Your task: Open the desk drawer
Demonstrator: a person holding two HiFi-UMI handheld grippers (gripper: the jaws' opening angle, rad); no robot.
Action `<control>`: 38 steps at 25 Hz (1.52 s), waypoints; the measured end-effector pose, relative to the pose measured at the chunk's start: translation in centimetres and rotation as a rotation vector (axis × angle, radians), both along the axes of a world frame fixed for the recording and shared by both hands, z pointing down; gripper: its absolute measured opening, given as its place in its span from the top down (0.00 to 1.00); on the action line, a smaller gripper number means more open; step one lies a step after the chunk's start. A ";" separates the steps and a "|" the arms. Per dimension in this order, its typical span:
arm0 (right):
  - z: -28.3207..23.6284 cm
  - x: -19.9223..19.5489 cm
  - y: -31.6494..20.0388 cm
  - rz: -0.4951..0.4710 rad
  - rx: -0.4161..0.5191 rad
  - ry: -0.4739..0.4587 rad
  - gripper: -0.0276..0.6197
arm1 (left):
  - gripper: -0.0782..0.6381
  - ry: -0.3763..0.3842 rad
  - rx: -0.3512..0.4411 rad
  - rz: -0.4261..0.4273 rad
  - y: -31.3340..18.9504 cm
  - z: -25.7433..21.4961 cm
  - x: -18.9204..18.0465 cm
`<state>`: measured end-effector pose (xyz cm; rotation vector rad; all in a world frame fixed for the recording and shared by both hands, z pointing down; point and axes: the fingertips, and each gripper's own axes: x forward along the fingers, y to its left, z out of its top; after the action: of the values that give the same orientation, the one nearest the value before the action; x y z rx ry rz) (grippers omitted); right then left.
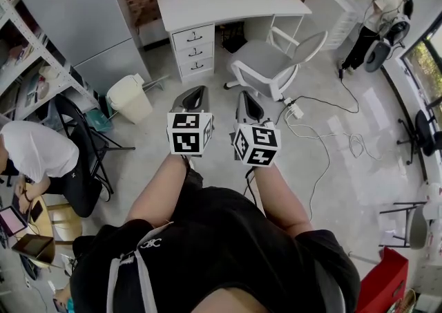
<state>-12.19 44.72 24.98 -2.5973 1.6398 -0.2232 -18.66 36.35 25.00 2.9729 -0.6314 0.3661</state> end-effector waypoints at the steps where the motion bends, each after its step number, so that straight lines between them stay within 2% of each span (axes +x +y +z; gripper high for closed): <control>1: 0.0 0.1 -0.2 -0.003 0.000 0.005 0.96 | 0.89 -0.002 0.006 0.001 -0.3 0.0 0.2; 8: 0.5 1.8 -2.2 0.000 0.000 0.035 0.96 | 0.89 0.021 0.038 0.008 -2.7 -0.4 2.0; 13: 1.7 4.7 -6.0 0.000 -0.021 0.044 0.96 | 0.89 0.020 0.045 0.016 -6.2 0.6 4.9; 19: 3.0 8.5 -14.2 -0.015 -0.061 0.059 0.96 | 0.89 0.031 -0.023 0.010 -14.5 2.6 9.1; 24: 3.7 13.3 -21.2 0.005 -0.079 0.028 0.96 | 0.89 0.015 -0.034 0.031 -21.7 2.9 13.9; 27: 3.7 15.6 -25.3 0.013 -0.088 0.011 0.96 | 0.89 0.012 -0.073 0.036 -26.3 2.9 16.2; 38: 3.9 20.6 -36.2 0.023 -0.127 -0.010 0.96 | 0.89 0.038 -0.119 0.041 -37.5 2.6 20.8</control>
<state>8.40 8.47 28.86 -2.6998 1.6422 -0.3496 2.10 -1.13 27.60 2.8759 -0.5257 0.3364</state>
